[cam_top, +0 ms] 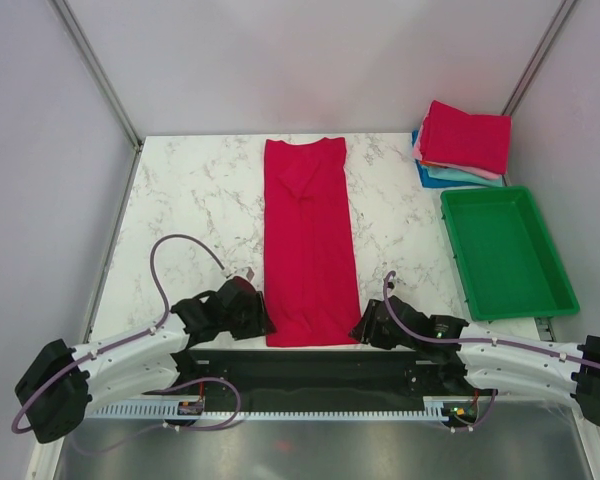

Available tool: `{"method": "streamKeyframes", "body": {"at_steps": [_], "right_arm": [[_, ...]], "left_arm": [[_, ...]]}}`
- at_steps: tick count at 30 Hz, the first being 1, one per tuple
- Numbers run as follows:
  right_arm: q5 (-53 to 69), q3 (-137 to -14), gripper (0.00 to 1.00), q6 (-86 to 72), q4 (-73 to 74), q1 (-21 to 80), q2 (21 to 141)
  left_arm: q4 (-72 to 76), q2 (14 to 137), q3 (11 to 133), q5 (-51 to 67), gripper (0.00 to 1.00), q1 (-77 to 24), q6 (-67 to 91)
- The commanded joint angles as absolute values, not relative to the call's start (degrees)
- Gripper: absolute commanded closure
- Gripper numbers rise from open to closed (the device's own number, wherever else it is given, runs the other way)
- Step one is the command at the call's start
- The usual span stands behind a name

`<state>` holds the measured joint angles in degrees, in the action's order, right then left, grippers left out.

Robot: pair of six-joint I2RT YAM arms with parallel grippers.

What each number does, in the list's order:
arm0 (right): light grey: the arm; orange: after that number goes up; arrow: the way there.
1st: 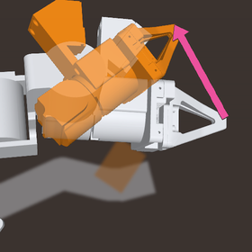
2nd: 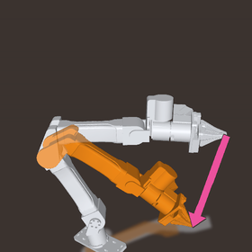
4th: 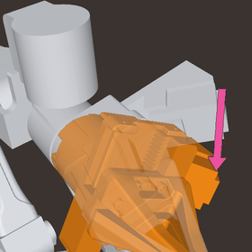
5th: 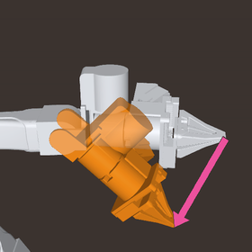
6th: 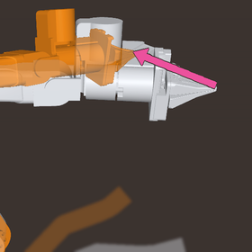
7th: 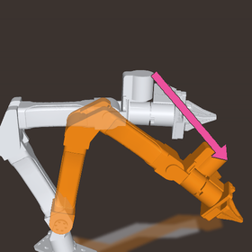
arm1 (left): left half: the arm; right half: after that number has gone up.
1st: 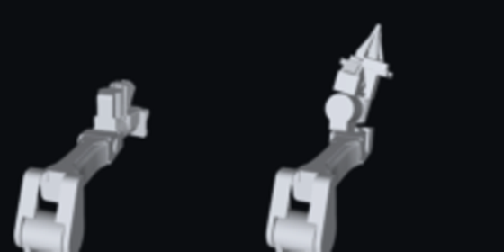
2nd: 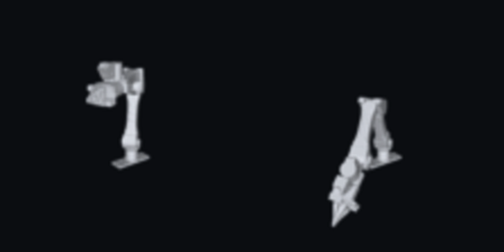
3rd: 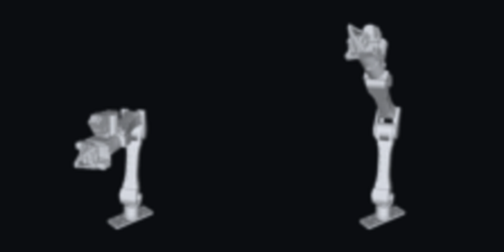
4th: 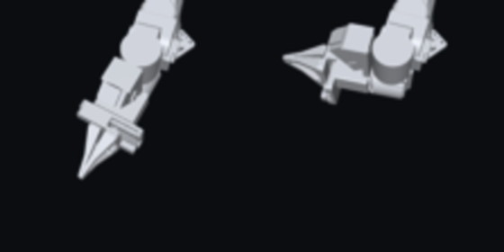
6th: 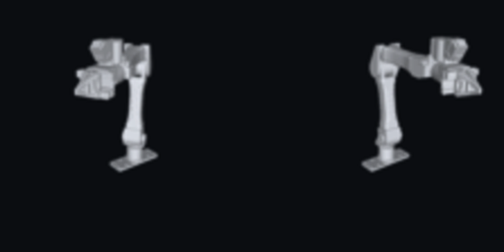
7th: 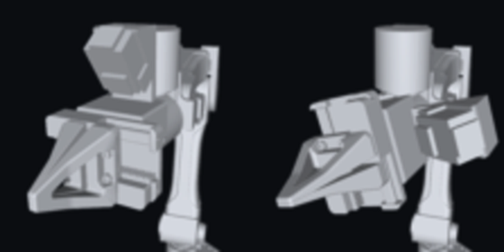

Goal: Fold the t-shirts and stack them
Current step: Fold the tshirt

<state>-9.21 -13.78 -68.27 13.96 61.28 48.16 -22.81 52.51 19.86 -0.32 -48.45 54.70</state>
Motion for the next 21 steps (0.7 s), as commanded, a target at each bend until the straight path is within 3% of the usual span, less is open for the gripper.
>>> {"method": "streamKeyframes", "body": {"at_steps": [1, 9, 12, 13, 16, 19, 20, 21], "right_arm": [[-11.7, -12.5, 0.53, -67.2, 18.8, 61.4, 49.7], [-11.8, -12.3, 0.56, -67.2, 18.8, 61.5, 49.5], [-11.9, -12.1, 0.57, -67.2, 18.6, 61.5, 49.0], [-11.8, -12.0, 0.59, -67.1, 18.5, 61.4, 48.9], [-12.0, -11.9, 0.71, -66.9, 18.7, 61.4, 48.2], [-11.9, -11.8, 0.84, -66.8, 18.8, 61.5, 47.6], [-11.9, -12.0, 0.96, -66.8, 19.0, 61.4, 47.5], [-11.8, -12.0, 1.00, -66.8, 19.2, 61.5, 47.3]], "left_arm": [[-26.5, 51.3, 18.9, 1.4, 0.48, -49.2, 56.6], [-25.5, 52.6, 18.2, 2.9, 0.57, -50.1, 57.7], [-23.0, 53.6, 17.1, 3.5, 0.63, -50.4, 57.4], [-22.4, 54.0, 16.9, 3.8, 0.70, -50.4, 57.3], [-21.2, 54.9, 17.0, 4.1, 0.88, -50.4, 56.9], [-21.3, 53.4, 17.8, 4.5, 0.97, -50.5, 56.5], [-22.1, 52.7, 18.2, 4.7, 0.98, -50.5, 56.6], [-22.8, 52.0, 18.5, 4.7, 0.98, -50.5, 57.0]]}}
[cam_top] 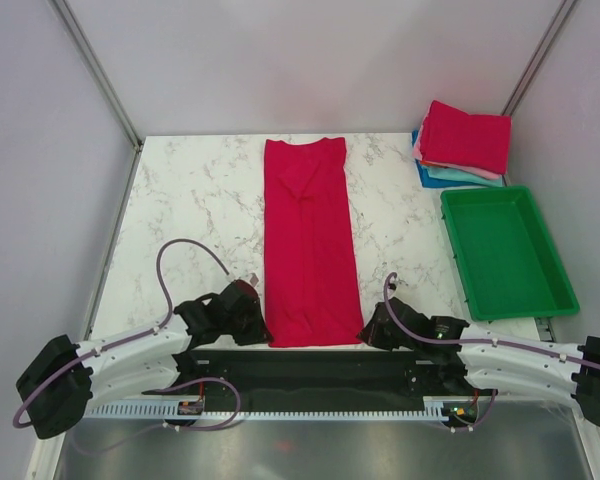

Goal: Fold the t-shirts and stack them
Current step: Fold the tshirt

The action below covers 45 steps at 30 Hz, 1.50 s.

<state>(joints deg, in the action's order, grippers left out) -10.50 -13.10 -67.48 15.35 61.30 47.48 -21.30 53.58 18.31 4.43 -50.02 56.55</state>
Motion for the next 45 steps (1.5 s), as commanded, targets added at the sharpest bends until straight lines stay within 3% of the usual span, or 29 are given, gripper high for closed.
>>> {"method": "streamKeyframes", "body": {"at_steps": [1, 8, 14, 20, 30, 45], "right_arm": [[-11.7, -12.2, 1.00, -66.8, 19.9, 61.5, 46.8], [-11.9, -18.7, 1.00, -66.5, 26.0, 61.4, 43.1], [-20.4, -34.4, 1.00, -60.8, 32.1, 61.3, 48.2], [-20.7, -48.5, 1.00, -48.0, 31.3, 51.8, 61.3], [-17.2, -71.2, 1.00, -30.1, 26.2, 38.2, 86.2], [-8.4, -90.6, 1.00, -25.5, 24.7, 27.1, 107.1]], "left_arm": [[-23.9, 50.0, 18.8, 4.5, 0.98, -50.5, 57.3], [-37.3, 41.1, 27.1, 1.9, 0.98, -50.5, 58.2], [-43.2, 45.9, 40.6, -2.5, 0.98, -50.3, 52.4], [-43.2, 59.0, 53.2, -2.5, 0.98, -44.6, 43.2], [-39.0, 80.8, 71.1, 9.9, 0.98, -24.0, 25.9], [-39.0, 111.0, 96.3, 22.8, 0.98, -13.6, 20.7]]}}
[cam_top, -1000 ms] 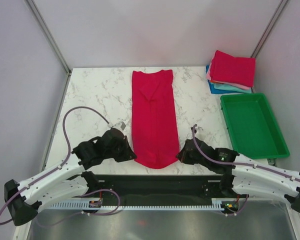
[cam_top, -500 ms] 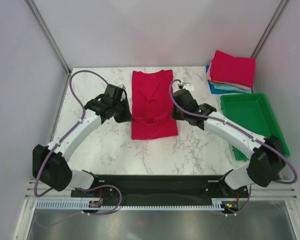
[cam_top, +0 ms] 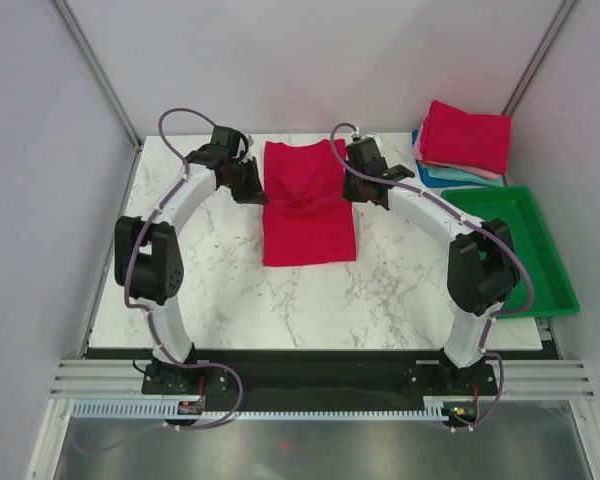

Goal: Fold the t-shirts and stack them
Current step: Fold the tshirt

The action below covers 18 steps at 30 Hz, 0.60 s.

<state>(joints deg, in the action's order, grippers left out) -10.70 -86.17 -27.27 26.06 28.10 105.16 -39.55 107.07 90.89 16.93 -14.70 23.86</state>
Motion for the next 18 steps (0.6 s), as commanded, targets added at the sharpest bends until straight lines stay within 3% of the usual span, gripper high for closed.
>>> {"method": "streamKeyframes", "body": {"at_steps": [1, 6, 9, 10, 11, 12, 13, 15, 18], "right_arm": [[-7.7, -91.1, 1.00, -25.5, 24.6, 26.8, 107.8], [-3.8, -96.1, 1.00, -25.7, 24.9, 25.0, 115.2], [-1.2, -103.1, 0.62, -25.5, 26.4, 23.0, 121.3], [-1.1, -105.6, 0.36, -25.6, 27.3, 21.7, 123.0], [-0.9, -108.6, 0.29, -25.8, 28.5, 20.9, 124.9], [-0.4, -115.9, 0.27, -26.1, 31.7, 20.1, 128.6], [-0.2, -119.9, 0.24, -26.2, 33.4, 18.5, 130.4], [-0.1, -130.8, 0.23, -26.5, 38.1, 17.0, 135.0], [2.7, -133.3, 0.23, -26.4, 39.8, 14.9, 134.0]], "left_arm": [[-39.0, 112.3, 97.3, 23.5, 0.98, -13.4, 20.7], [-42.4, 122.1, 105.7, 24.5, 0.93, -12.4, 20.7], [-48.9, 130.8, 116.2, 23.9, 0.79, -11.1, 20.7], [-50.8, 133.0, 122.2, 24.1, 0.72, -10.6, 21.2], [-52.5, 137.0, 125.9, 24.6, 0.65, -9.9, 21.4], [-56.1, 139.2, 129.8, 25.7, 0.52, -8.8, 21.7], [-57.8, 140.8, 137.6, 25.9, 0.44, -8.2, 22.6], [-59.8, 143.0, 142.7, 27.2, 0.38, -5.8, 24.1], [-59.6, 138.9, 141.9, 26.8, 0.35, -3.3, 25.9]]}}
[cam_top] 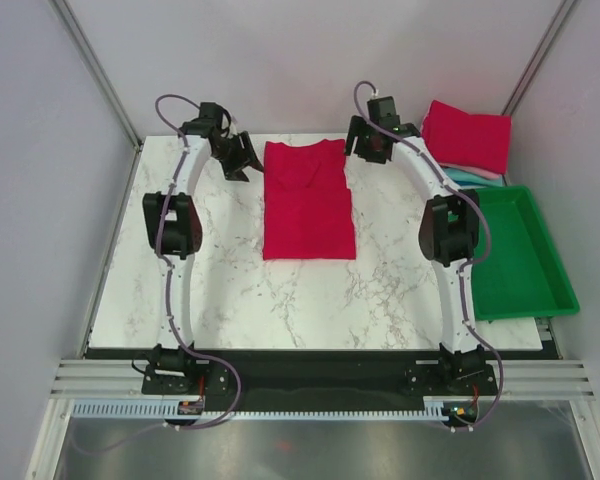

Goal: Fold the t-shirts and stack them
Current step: Fold the tshirt

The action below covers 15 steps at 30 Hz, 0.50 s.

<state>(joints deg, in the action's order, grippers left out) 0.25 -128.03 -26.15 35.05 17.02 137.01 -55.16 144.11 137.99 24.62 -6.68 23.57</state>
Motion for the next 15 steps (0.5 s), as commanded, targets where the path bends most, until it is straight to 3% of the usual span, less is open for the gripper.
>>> {"method": "streamKeyframes", "body": {"at_steps": [1, 6, 9, 15], "right_arm": [[2.7, -131.2, 0.22, -25.5, 39.2, 14.9, 132.3], [8.6, -106.2, 0.20, -25.8, 31.7, 14.9, 118.3], [13.3, -89.2, 0.18, -27.4, 26.0, 15.2, 109.6], [20.7, -63.2, 0.17, -32.4, 16.1, 16.4, 96.3]], "left_arm": [[-59.2, 136.9, 138.5, 25.8, 0.35, -3.2, 25.2], [-52.3, 122.6, 117.2, 23.8, 0.35, -3.7, 24.1], [-41.9, 111.1, 93.8, 26.2, 0.34, -4.1, 25.7], [-28.8, 97.6, 69.7, 30.3, 0.34, -5.5, 28.7]]}}
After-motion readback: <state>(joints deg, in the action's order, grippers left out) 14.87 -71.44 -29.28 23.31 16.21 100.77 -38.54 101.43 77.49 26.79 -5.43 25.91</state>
